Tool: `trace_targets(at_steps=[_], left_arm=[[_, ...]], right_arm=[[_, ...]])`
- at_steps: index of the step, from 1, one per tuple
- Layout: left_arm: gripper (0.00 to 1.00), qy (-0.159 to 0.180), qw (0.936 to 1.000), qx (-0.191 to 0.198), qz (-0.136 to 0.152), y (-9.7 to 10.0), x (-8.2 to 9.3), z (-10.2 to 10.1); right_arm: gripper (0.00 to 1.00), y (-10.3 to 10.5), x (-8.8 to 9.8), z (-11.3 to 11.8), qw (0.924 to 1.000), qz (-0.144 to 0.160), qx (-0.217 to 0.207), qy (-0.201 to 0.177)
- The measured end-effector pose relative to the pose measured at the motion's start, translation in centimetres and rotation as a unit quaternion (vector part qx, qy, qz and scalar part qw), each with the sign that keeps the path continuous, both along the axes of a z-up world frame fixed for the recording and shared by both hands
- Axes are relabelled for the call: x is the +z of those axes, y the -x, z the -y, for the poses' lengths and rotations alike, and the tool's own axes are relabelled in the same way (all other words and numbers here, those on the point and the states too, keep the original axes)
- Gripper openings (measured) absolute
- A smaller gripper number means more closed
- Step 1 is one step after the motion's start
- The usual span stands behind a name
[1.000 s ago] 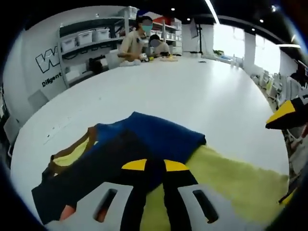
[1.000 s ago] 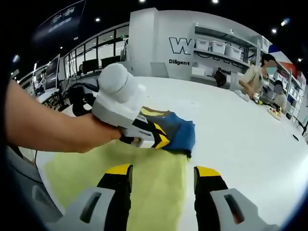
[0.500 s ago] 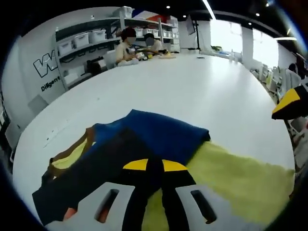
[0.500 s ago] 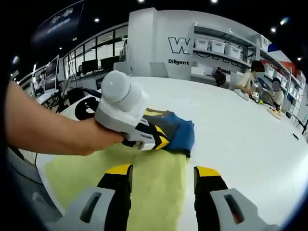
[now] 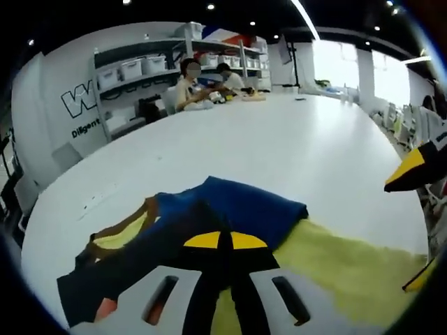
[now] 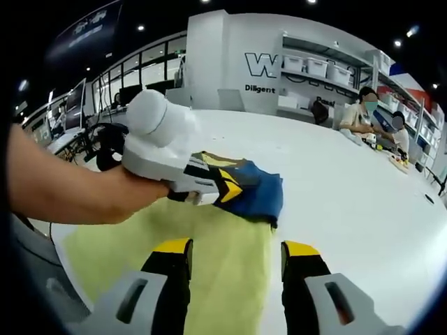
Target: Fold the garment on the visible template until the final outline fits inside the template.
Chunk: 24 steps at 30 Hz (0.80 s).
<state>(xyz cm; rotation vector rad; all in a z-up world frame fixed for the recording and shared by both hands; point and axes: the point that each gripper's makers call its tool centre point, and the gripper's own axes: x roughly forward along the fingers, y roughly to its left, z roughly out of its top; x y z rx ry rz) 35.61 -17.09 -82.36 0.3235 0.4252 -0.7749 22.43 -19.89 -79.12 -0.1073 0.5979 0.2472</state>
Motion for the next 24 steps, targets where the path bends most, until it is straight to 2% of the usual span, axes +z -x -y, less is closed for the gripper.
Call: trace_targets(at_steps=[1, 3, 6, 12, 14, 17, 18, 22, 24], left_arm=[[0.0, 0.012, 0.9998, 0.009, 0.015, -0.3, 0.9, -0.2], [0.0, 0.021, 0.9992, 0.021, 0.026, -0.5, 1.7, -0.4], [0.0, 0.038, 0.9977, 0.023, 0.051, -0.5, 3.4, -0.1], [0.0, 0.062, 0.9954, -0.01, 0.072, 0.7, 5.2, 2.5], [0.0, 0.055, 0.9957, -0.018, 0.072, 0.8, 4.9, 2.9], [0.0, 0.038, 0.9976, -0.025, 0.051, 0.8, 3.0, 3.1], [0.0, 0.035, 0.9985, -0.026, 0.035, 1.0, 2.2, 3.0], [0.0, 0.014, 0.999, -0.037, 0.02, 1.4, 0.7, 2.9], [0.0, 0.013, 0.9991, -0.039, -0.01, 1.8, -0.5, 2.9]], right_arm=[[0.5, 0.0, 0.0, 0.0, 1.0, 0.0, 0.001, 0.001], [0.5, 0.0, 0.0, -0.1, 1.0, 0.0, 0.001, 0.001], [0.5, 0.0, -0.1, -0.1, 1.0, -0.001, 0.002, 0.002], [0.5, 0.0, -0.1, 0.0, 1.0, -0.002, 0.001, 0.002], [0.5, 0.0, -0.2, 0.0, 1.0, -0.003, 0.001, 0.003], [0.5, 0.1, -0.2, 0.0, 1.0, -0.004, 0.001, 0.003], [0.5, 0.1, -0.2, 0.1, 1.0, -0.004, 0.001, 0.003], [0.49, 0.1, -0.2, 0.1, 1.0, -0.005, 0.001, 0.003], [0.49, 0.1, -0.3, 0.1, 1.0, -0.006, 0.002, 0.004]])
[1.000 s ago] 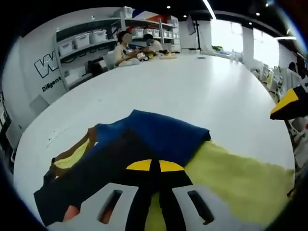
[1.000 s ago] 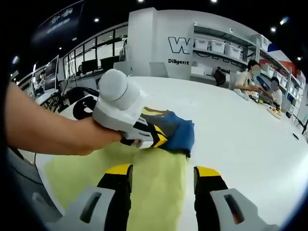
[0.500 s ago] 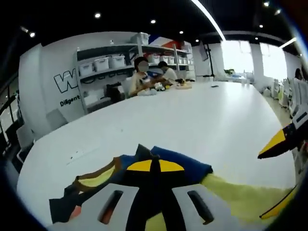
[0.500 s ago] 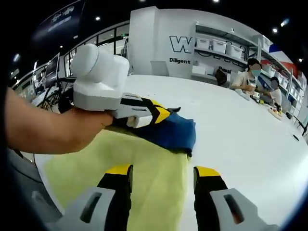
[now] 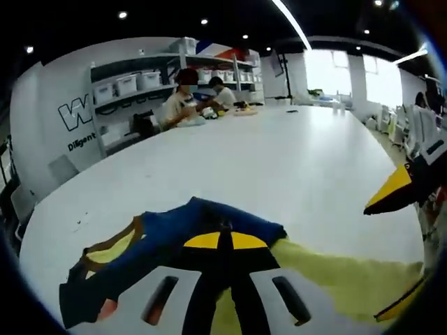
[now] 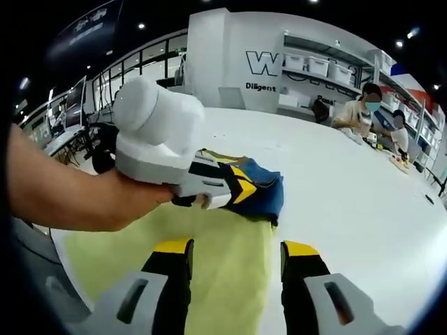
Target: Fold the garment on the visible template until the final outline fits inside the template.
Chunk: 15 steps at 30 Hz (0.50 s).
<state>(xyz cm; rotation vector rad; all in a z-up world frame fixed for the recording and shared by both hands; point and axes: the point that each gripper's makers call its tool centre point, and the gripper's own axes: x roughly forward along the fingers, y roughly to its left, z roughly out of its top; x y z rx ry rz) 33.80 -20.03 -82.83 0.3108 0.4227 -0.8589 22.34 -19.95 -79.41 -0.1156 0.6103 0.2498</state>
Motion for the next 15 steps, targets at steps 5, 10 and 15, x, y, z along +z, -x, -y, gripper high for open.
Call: trace_targets(at_steps=[5, 10, 15], left_arm=[[0.04, 0.0, 0.9995, -0.004, -0.031, 0.9, -0.9, 0.1], [0.15, 0.017, 0.9992, -0.008, -0.034, 1.1, -0.5, 0.6], [0.08, 0.015, 0.9991, -0.011, -0.038, 1.0, -0.8, 0.6]], right_arm=[[0.49, 0.1, -0.1, -0.1, 1.0, -0.001, 0.001, 0.002], [0.49, 0.1, -0.1, -0.1, 1.0, -0.002, 0.002, 0.002], [0.49, 0.1, -0.1, -0.1, 1.0, -0.002, 0.002, 0.004]])
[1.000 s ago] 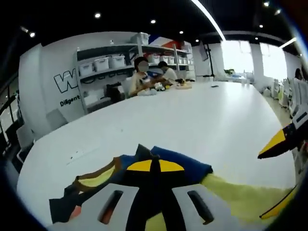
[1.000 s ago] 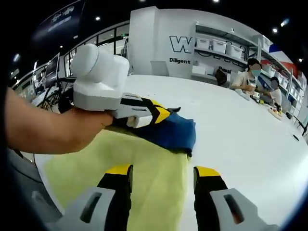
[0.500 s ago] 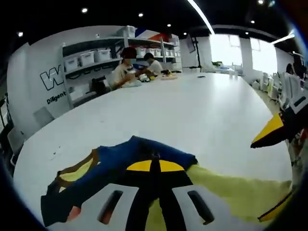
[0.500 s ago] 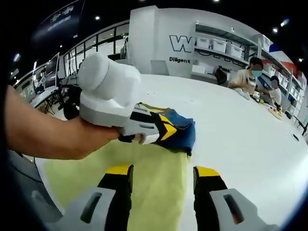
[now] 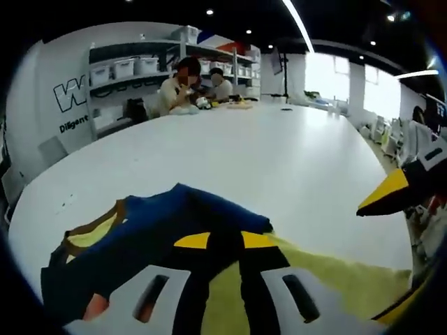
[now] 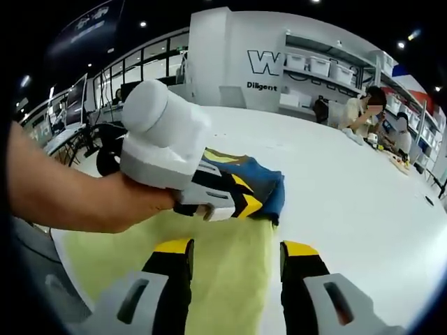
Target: Fold the garment on the visible template until the final outline fits inside the template.
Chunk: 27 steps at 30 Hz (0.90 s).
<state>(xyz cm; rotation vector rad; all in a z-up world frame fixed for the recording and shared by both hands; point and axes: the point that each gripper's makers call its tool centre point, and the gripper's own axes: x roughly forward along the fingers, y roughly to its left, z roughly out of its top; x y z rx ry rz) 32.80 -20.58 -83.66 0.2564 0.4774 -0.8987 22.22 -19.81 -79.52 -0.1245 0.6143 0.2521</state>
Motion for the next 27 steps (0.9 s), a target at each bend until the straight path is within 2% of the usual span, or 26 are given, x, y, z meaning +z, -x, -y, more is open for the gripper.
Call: trace_targets(at_steps=[4, 8, 14, 20, 27], left_arm=[[0.0, -0.008, 0.9998, -0.006, -0.019, 0.3, -1.1, -0.1], [0.0, -0.021, 0.999, -0.011, -0.037, 0.6, -2.3, -0.4], [0.0, -0.027, 0.9991, -0.015, -0.03, 0.7, -2.3, -0.4], [0.0, -0.023, 0.9996, -0.011, -0.015, 0.3, -0.8, -0.8], [0.03, -0.002, 0.9997, 0.023, -0.006, -1.4, 1.8, -2.8]], right_arm=[[0.49, 0.0, -0.1, 0.0, 1.0, -0.001, 0.0, 0.0], [0.49, 0.0, 0.0, 0.0, 1.0, -0.001, 0.0, 0.001], [0.49, 0.0, 0.0, 0.0, 1.0, 0.0, 0.0, 0.001], [0.49, -0.1, -0.1, -0.1, 1.0, -0.001, 0.001, 0.003], [0.49, -0.1, -0.1, -0.4, 1.0, -0.002, 0.007, 0.007]])
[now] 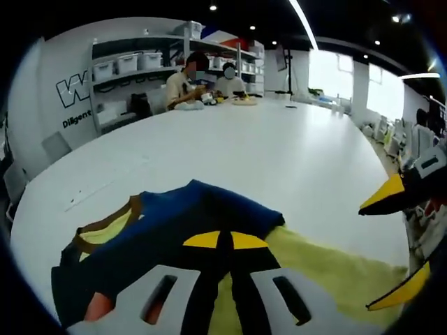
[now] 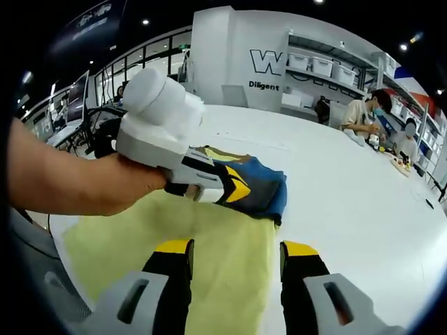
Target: Fold the garment on the visible template until the final outline fits inside the template.
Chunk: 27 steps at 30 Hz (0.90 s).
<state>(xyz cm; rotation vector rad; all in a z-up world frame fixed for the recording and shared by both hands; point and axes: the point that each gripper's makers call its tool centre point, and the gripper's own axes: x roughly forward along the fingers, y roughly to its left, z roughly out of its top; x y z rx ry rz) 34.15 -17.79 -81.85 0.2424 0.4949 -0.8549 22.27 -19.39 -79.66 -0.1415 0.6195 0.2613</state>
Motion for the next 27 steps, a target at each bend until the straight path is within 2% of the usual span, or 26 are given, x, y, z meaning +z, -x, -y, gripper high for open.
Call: trace_targets(at_steps=[5, 11, 16, 27], left_arm=[[0.04, 0.004, 0.9997, 0.022, 0.013, -1.5, 1.8, -2.1], [0.04, 0.015, 0.9971, 0.066, 0.035, -3.8, 3.7, -6.7], [0.04, 0.017, 0.9941, 0.1, 0.037, -5.0, 3.9, -10.0], [0.03, 0.009, 0.986, 0.163, 0.035, -6.0, 3.2, -16.8]], right_arm=[[0.49, 0.0, 0.0, 0.0, 1.0, -0.001, 0.002, 0.001], [0.48, 0.0, 0.0, -0.2, 1.0, -0.001, 0.005, 0.003], [0.49, 0.0, -0.2, -0.5, 0.9999, -0.004, 0.01, 0.005], [0.48, 0.2, -0.4, -0.8, 0.9998, -0.008, 0.017, 0.01]])
